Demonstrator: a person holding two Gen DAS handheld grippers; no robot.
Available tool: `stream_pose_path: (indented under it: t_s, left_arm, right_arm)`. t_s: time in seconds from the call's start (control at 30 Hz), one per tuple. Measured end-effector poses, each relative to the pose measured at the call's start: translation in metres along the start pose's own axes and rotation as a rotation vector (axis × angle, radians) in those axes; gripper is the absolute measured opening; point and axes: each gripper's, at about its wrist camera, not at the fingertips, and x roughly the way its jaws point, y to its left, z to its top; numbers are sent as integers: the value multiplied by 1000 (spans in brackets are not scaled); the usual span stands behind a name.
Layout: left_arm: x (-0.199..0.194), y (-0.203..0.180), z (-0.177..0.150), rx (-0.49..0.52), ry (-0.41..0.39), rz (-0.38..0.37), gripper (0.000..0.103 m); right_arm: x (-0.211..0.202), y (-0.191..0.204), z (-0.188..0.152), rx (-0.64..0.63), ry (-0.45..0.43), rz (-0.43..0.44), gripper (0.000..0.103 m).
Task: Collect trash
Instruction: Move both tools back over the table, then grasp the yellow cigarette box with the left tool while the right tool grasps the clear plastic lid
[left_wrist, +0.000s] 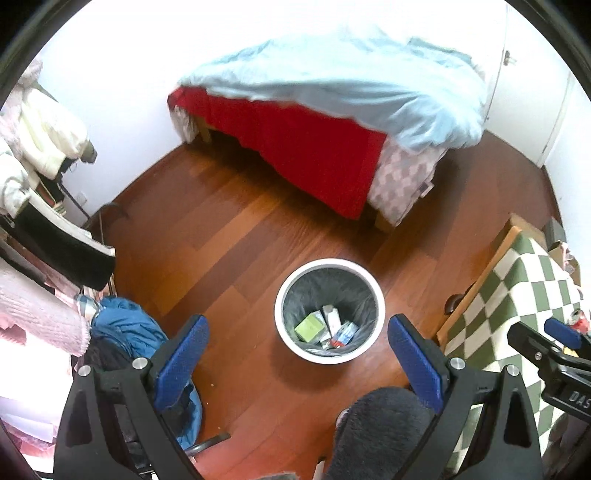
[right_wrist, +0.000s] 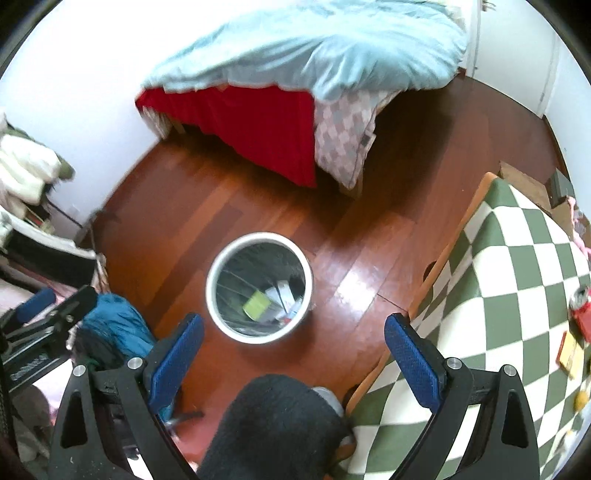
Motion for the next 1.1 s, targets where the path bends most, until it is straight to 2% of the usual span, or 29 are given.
stream_pose_path:
  t_s: [0.2,0.3,0.4,0.5,0.67,0.77,0.8,0.83,0.9,1.0,1.1]
  left_arm:
    - [-40,-47,-17,73,-70,-43,99]
    - [-39,-91,-28,152,-66,-79,99]
    - [-26,-146,-45,233,-33,-130,99]
    - [-13,-214,-67,327,4,-173,99]
    - [11,-332,-116,491,88,-245,99]
    - [26,-388,-140,566,145,-276,99]
    - [30,-405,-146,591,163,-286,99]
    - [35,-421,-152,608,176,-290,99]
    - [41,-447,-161,640,192,-305,99]
    - [49,-487,-170,714,192,-310,99]
    - [51,-520,-171,816,155,-305,99]
  right_arm:
    - [-68,-50,-36,164,-85,79,99]
    - [-92,-90,-63,246,-108,62,99]
    - [-113,-145,-96,353,-116,15,99]
    - [-130,-211,-133,469,-108,-80,99]
    - [-159,-347,-203,726,-91,-216,99]
    - [-173,-421,-241,861,-94,-275,99]
    - [-177,-445,-255,911,-96,-290,97]
    - [-179,-465,-264,947,-101,-292,89]
    - [-178,-501,-278,996,-94,-317,77]
    - [-168,-546,-287,1021,-67,-333,75]
    - [-157,-574,-288,1019,-50,-328,74]
